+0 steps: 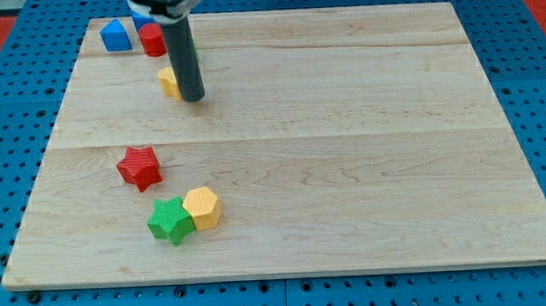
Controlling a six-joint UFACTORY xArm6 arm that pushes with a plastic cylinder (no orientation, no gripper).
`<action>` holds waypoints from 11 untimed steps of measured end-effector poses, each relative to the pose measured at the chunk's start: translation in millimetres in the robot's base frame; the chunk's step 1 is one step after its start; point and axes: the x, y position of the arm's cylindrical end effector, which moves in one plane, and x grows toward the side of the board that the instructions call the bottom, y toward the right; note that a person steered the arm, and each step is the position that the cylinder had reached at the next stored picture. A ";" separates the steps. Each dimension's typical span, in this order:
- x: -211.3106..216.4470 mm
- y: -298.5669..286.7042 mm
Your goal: Push the hexagon above the red star
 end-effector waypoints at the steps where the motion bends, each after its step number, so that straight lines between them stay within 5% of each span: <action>1: -23.1 -15.5; 2: 8.6 27.7; 3: 98.4 95.6; 4: 193.0 101.1; 5: 237.1 92.8; 8: 135.0 -52.3; 11: 27.0 -54.5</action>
